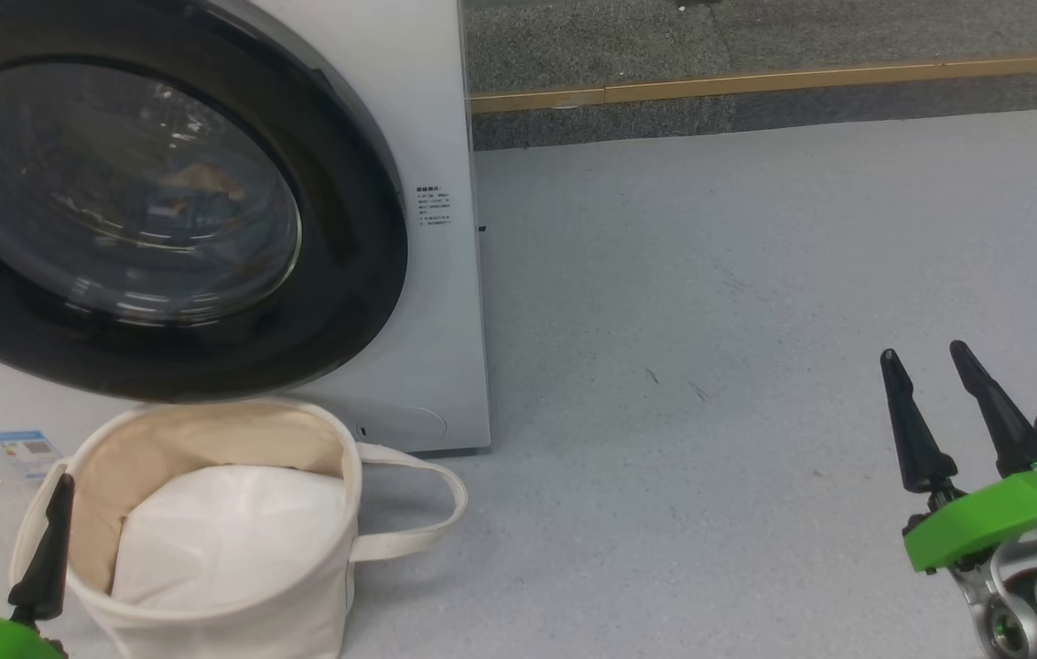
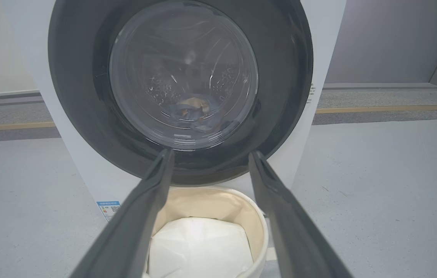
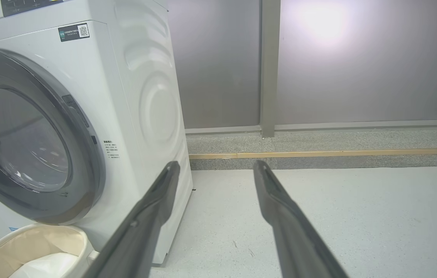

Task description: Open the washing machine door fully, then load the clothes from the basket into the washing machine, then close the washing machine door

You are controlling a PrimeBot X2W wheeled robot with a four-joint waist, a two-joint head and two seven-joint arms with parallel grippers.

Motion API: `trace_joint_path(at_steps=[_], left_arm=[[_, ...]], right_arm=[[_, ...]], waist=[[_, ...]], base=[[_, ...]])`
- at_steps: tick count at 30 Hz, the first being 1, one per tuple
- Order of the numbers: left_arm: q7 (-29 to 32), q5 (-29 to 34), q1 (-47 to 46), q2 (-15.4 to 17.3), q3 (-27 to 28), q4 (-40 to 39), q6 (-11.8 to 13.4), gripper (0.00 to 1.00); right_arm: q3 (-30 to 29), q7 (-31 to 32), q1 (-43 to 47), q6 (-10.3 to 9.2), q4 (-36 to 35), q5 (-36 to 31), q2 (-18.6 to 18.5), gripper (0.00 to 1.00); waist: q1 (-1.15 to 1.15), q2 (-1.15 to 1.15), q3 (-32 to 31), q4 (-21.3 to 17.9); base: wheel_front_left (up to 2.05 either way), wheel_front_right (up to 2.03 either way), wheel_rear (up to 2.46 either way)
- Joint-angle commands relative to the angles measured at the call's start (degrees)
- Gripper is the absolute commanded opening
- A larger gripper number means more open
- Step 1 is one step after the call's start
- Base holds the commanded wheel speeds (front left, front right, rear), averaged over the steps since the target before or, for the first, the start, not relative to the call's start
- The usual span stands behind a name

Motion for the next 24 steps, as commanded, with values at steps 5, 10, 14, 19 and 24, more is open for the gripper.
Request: trace_joint_path(at_steps=[5, 10, 14, 19, 24], left_arm=[[-1.0, 0.0, -3.4, 3.2, 3.2, -0.7, -0.1, 1.0], [-1.1, 0.2, -3.6, 3.0, 3.0, -0.7, -0.2, 1.0], [-1.1, 0.3, -3.9, 3.0, 2.9, -0.5, -0.4, 1.0], [-1.2, 0.4, -4.1, 3.0, 2.7, -0.2, -0.5, 1.0], [-1.2, 0.4, -4.3, 3.0, 2.6, 0.1, -0.6, 1.0]], right_arm=[[0.4, 0.2, -1.1, 0.01, -2.3, -0.7, -1.2, 1.0], [0.4, 0.1, -1.1, 0.01, -2.2, -0.6, -1.2, 1.0], [0.3, 0.0, -1.2, 0.01, -2.1, -0.5, -1.2, 1.0], [0.2, -0.2, -1.0, 0.01, -2.0, -0.5, -1.2, 1.0], [0.1, -0.2, -1.0, 0.01, -1.7, -0.5, -1.2, 1.0]], waist=[[0.0, 0.0, 0.0, -0.1], [0.0, 0.0, -0.1, -0.1], [0.0, 0.0, -0.1, 0.0], [0.0, 0.0, -0.1, 0.1], [0.0, 0.0, -0.2, 0.2]], base=[[0.0, 0.0, 0.0], [0.0, 0.0, 0.0], [0.0, 0.0, 0.0], [0.0, 0.0, 0.0], [0.0, 0.0, 0.0]])
